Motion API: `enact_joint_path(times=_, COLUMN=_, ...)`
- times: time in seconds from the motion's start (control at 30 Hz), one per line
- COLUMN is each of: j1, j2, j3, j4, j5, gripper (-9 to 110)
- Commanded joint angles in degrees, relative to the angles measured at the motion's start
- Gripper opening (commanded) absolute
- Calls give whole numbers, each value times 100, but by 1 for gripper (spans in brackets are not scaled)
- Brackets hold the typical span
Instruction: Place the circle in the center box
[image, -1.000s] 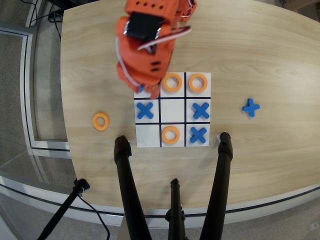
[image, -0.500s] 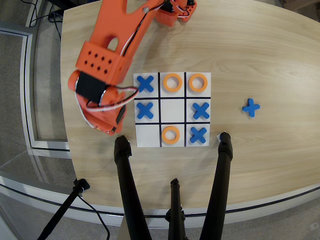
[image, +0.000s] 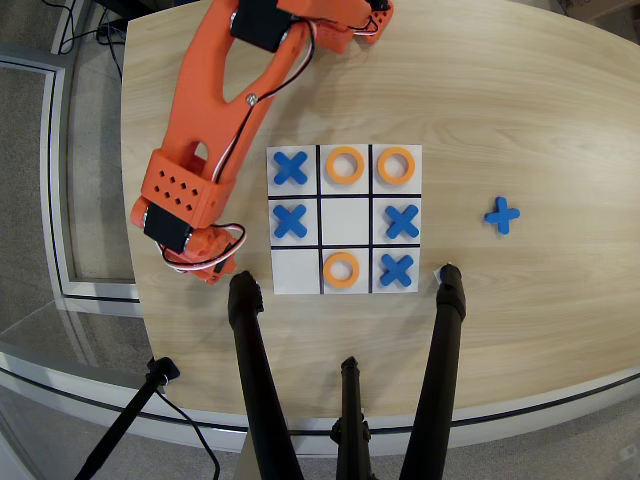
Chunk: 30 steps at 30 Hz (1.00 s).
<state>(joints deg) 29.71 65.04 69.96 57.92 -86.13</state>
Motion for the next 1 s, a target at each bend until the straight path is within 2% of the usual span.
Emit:
enact_joint_path(times=0.0, j1=70, j2=-105, j3=-369, j4=18, j5=-26, gripper=16)
enact_joint_path(times=0.97, j1=316, j2=-1652, j3=-1415, j4=9, j5=-79, gripper=16)
